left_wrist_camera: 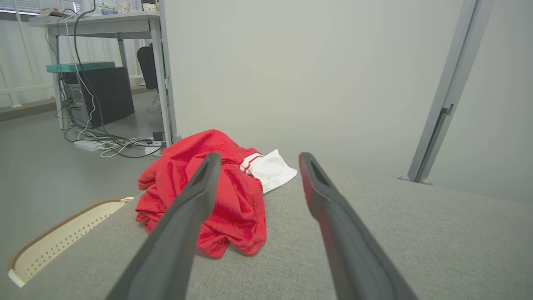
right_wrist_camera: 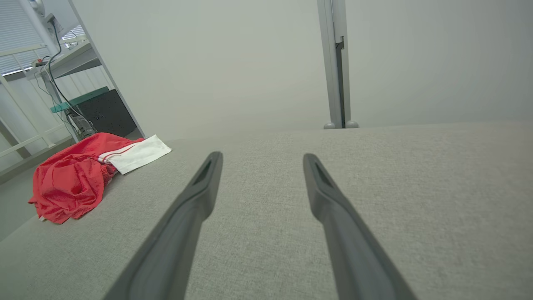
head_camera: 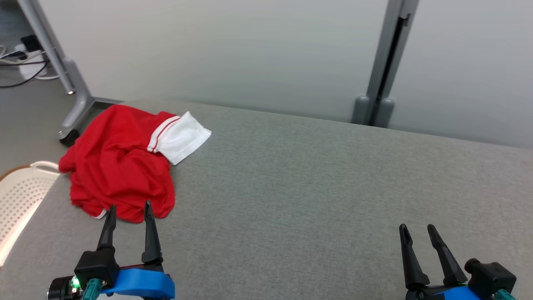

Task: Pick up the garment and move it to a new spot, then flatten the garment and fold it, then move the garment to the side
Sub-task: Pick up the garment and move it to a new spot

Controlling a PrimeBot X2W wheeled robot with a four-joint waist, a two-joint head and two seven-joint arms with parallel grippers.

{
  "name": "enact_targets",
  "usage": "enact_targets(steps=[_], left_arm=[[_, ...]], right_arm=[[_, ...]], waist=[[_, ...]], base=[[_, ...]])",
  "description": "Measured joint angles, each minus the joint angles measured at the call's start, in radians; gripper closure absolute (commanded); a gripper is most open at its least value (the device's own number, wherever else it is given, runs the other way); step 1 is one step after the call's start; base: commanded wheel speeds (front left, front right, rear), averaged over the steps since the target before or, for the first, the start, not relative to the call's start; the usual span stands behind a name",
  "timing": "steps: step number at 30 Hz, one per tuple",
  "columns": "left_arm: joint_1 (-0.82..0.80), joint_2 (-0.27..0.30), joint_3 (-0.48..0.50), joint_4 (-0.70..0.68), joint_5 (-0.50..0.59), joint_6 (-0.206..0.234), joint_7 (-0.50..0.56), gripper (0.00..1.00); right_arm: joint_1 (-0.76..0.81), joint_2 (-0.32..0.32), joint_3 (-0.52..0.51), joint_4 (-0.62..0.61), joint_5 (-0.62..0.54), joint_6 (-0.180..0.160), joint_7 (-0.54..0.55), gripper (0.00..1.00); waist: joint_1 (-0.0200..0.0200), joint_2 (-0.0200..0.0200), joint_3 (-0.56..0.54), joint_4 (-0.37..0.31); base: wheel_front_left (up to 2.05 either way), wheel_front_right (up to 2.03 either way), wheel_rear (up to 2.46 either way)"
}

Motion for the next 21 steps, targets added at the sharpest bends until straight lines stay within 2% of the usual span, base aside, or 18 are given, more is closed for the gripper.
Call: enact_targets(steps=[14,21], left_arm=[[0.004,0.008,0.003,-0.015,-0.011,0.016,0.003,0.0],[0.007,0.015,0.011,-0.019,-0.019,0.025,-0.001,0.0]], right_arm=[[-0.002,0.0,-0.001,-0.005,-0.01,0.0,0.0,0.0],[-0.003,0.0,0.0,-0.002,-0.01,0.0,0.0,0.0]], waist=[[0.0,0.0,0.028,0.17],[0.0,0.0,0.04,0.228]], base=[[0.0,0.0,0.0],[0.0,0.0,0.0]])
